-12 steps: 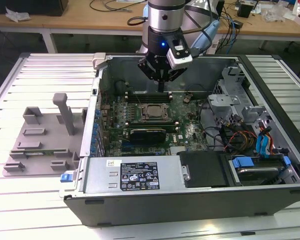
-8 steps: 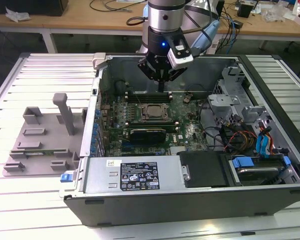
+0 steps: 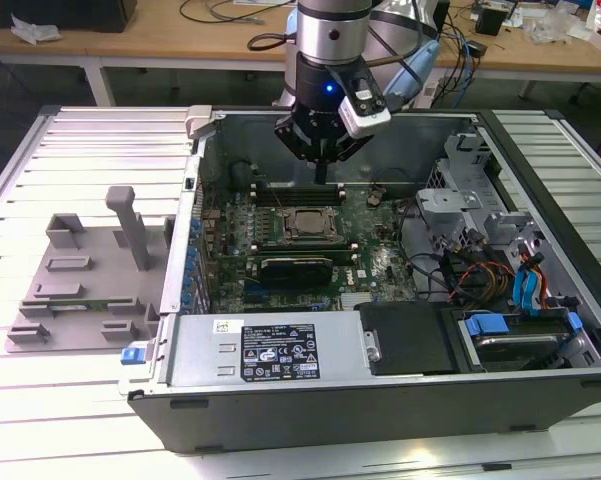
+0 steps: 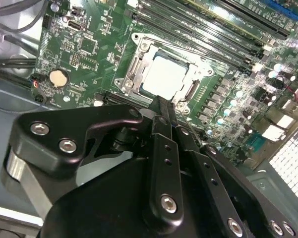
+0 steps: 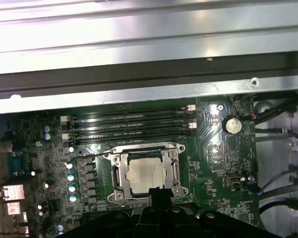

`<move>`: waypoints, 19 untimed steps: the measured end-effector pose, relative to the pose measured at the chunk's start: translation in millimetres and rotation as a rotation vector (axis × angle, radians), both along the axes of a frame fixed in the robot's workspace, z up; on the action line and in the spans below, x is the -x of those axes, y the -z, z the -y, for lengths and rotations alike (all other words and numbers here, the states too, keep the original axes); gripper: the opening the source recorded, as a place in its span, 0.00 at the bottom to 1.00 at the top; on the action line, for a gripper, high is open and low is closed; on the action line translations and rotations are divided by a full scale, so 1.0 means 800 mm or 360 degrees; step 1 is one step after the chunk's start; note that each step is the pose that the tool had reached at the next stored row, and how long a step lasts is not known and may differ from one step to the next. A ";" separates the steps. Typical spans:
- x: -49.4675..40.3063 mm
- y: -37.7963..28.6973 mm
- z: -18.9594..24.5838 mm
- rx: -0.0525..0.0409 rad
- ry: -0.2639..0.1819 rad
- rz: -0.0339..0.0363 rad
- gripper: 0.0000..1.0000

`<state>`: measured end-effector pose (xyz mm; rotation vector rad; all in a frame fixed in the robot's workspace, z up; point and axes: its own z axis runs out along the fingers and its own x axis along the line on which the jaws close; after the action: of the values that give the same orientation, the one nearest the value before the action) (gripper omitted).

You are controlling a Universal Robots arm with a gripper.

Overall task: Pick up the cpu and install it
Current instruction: 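Install the first cpu locking lever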

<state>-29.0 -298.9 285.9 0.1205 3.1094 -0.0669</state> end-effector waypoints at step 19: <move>0.036 0.0010 -0.0002 0.0000 -0.0067 0.0000 0.11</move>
<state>-58.0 -298.7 285.1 0.0547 3.1101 -0.0659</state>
